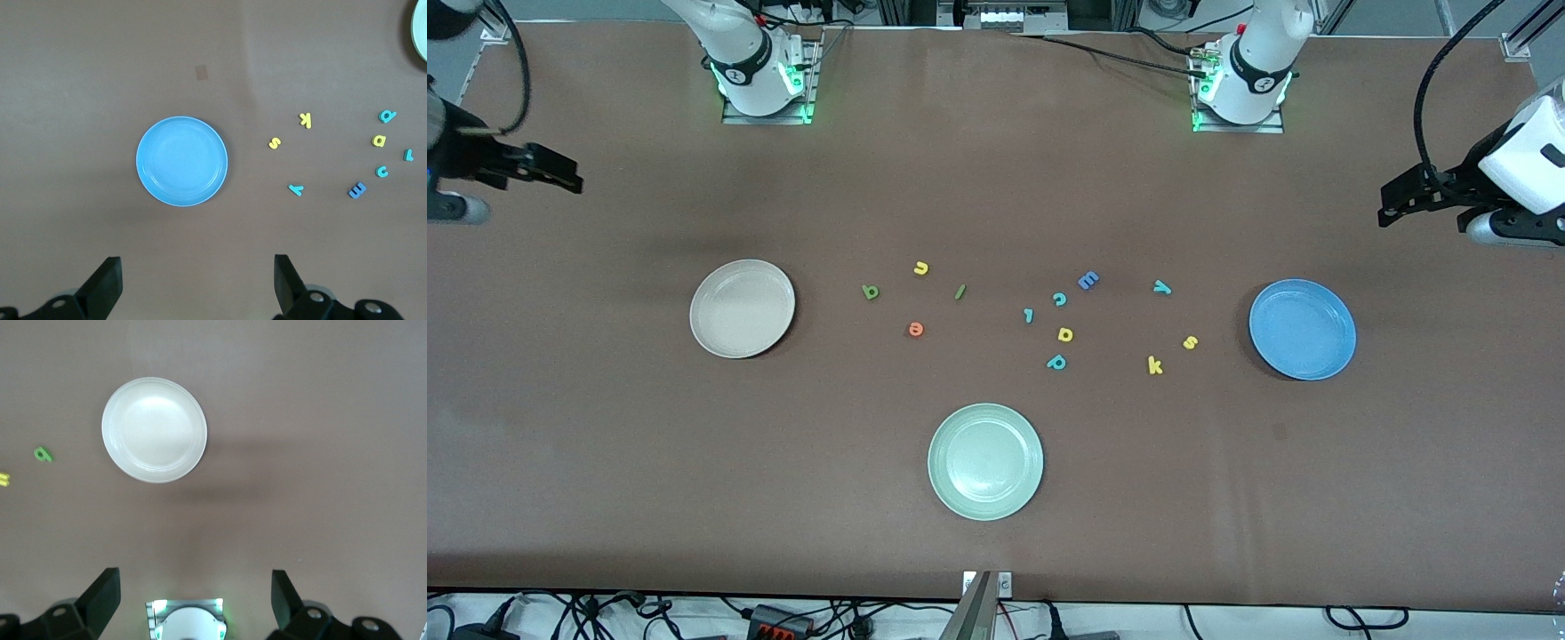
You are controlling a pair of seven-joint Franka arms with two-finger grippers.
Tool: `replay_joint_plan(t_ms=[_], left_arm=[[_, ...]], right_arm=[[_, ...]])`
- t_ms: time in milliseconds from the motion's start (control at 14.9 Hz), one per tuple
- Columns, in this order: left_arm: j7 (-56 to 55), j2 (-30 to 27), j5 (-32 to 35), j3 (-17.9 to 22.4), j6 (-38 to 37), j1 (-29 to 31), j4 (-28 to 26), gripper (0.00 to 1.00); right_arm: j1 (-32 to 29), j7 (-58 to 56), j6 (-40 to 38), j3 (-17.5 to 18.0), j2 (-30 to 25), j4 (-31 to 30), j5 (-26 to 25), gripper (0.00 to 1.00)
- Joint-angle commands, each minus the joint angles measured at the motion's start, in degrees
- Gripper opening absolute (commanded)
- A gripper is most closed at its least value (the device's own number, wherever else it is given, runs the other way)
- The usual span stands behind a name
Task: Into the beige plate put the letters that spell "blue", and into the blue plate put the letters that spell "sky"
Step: 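Move the right gripper toward the letters while the left gripper follows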
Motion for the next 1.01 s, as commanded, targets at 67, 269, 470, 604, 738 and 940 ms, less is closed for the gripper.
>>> replay_joint_plan(t_ms=[67,269,470,604,738,940], left_arm=[[-0.72,0.7,0.4,-0.32,-1.59,-0.01,1.8,1.0],[-0.37,1.92,-0.04,-0.32,-1.86,-1.32,1.72,1.0],[-0.81,6.65,0.74,-0.24,-3.26,-6.41,1.89,1.0],[-0.99,9.56,0.84,-0.32,-3.0,-7.57,1.71,1.0],[-1.07,13.08,0.31,-0.32,-1.6,-9.06,1.72,1.0],[-1.6,19.05,0.13,-0.32,4.19,-11.43,1.54,1.0]], right_arm=[[5.39,0.61,4.35,0.26,5.15,-2.19,1.05,1.0],[8.47,2.47,9.18,0.26,8.67,-4.83,5.1,1.0],[12.33,2.55,18.13,0.26,10.87,-10.35,5.1,1.0],[14.88,4.03,23.33,0.26,12.54,-12.91,5.1,1.0],[17.96,6.77,26.5,0.26,14.38,-13.8,5.1,1.0],[21.04,10.8,33.95,0.26,17.02,-16.95,5.1,1.0]])
